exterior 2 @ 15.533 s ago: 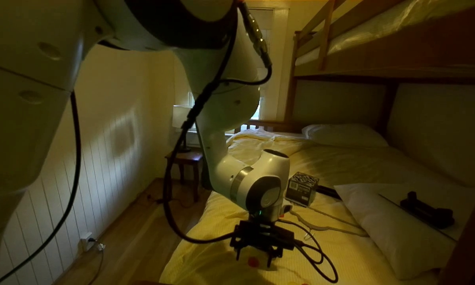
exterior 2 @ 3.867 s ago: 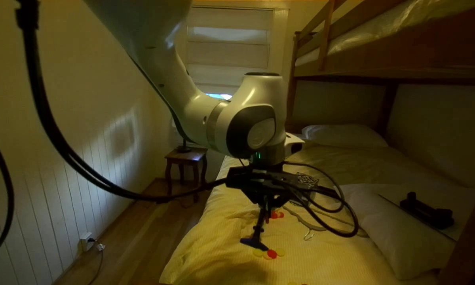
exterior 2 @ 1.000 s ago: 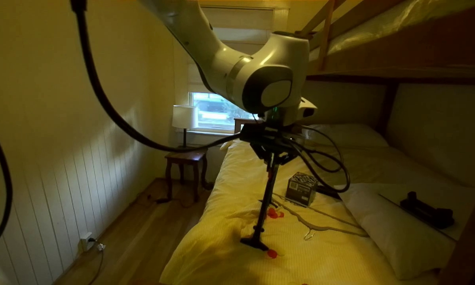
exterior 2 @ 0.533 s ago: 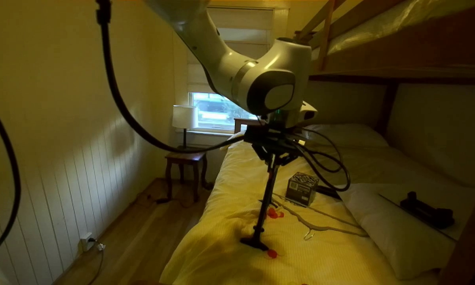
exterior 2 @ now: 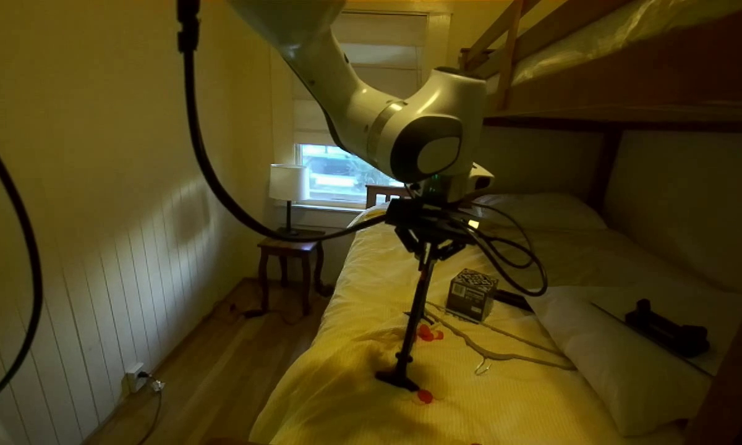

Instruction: Put the orange chip into the connect four game

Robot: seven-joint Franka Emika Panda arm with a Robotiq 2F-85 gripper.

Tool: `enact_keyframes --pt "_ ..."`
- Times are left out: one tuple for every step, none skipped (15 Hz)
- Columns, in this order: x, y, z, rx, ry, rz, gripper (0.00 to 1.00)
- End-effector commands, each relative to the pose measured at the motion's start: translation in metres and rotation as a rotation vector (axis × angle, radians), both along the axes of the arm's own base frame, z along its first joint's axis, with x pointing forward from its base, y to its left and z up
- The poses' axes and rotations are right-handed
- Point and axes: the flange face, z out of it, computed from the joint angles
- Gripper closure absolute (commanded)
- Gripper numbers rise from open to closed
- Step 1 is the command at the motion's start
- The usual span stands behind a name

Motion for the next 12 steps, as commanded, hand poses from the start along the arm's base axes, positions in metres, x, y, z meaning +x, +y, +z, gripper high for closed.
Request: enact_keyframes --pt "0.0091 -0.0031 -0.0015 0.02 0.01 0.015 0.98" --pt "0.01 -0.0034 -0.0025 0.02 0.012 0.015 0.98" --pt "0.0107 -0.0033 -0.004 0.02 0.016 0.015 0.98" --pt "0.0113 -0.0031 -0.0051 0.022 0.02 0.018 0.98" --pt "0.012 -0.0028 -0.0059 0.02 0.022 0.017 0.98" --pt "0.0131 -0.0024 -0.0063 0.022 0.024 0.018 0.98" --pt "0.0142 -0.0021 -0.007 0.024 0.024 0.019 0.98" --pt "0.0151 -0.0013 -0.0075 0.032 0.025 0.018 0.98" --pt "0.0159 -0.0008 -0.008 0.033 0.026 0.018 0.98" --pt "0.0167 -0.0005 -0.0084 0.035 0.027 0.018 0.98" --pt "0.0177 -0.0003 -0.009 0.037 0.03 0.018 0.98" --pt "0.0187 -0.0002 -0.0096 0.039 0.032 0.017 0.98"
